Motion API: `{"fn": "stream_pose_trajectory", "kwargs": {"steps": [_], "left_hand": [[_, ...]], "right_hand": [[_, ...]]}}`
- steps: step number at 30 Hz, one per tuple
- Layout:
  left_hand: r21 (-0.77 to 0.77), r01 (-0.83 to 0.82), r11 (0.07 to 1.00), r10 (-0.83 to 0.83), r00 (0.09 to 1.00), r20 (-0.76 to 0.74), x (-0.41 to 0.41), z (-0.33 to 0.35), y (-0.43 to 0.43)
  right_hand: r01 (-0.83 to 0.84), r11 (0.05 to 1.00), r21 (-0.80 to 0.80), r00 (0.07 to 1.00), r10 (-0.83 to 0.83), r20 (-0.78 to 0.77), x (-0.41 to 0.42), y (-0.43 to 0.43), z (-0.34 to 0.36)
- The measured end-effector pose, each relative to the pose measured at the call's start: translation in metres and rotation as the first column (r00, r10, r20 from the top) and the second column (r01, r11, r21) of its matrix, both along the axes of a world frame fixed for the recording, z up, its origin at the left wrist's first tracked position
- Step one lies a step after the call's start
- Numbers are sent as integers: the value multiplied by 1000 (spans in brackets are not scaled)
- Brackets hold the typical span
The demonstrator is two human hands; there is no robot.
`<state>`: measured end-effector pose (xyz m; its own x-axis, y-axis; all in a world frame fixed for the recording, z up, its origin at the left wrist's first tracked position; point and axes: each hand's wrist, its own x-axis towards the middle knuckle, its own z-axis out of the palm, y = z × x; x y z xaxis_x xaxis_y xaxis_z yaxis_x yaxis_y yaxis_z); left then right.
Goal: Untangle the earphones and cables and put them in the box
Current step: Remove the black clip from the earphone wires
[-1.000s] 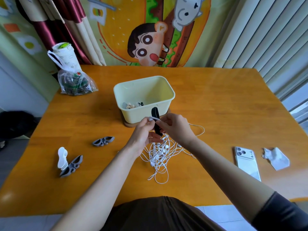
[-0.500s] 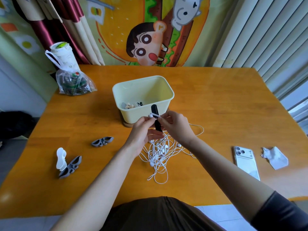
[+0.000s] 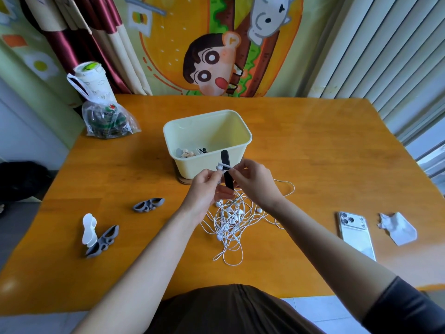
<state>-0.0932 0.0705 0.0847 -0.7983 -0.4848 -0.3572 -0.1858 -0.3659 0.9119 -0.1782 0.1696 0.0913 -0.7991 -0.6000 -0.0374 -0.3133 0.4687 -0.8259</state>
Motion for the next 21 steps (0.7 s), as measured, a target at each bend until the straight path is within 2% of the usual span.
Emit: {"fn": "stream_pose_trajectory", "kwargs": {"steps": [5, 11, 21], "left_hand": [[-74, 31, 997, -30, 999, 11, 2, 1, -2], [-8, 83, 997, -83, 994, -64, 3, 7, -2], [24, 44, 999, -43, 997, -61, 3, 15, -2]], "right_hand": [[10, 1000, -11, 1000, -10, 21, 1, 1, -1], [15, 999, -47, 1000, -15, 5, 1, 2, 6], [17, 998, -66, 999, -15, 30, 4, 2, 9]]}}
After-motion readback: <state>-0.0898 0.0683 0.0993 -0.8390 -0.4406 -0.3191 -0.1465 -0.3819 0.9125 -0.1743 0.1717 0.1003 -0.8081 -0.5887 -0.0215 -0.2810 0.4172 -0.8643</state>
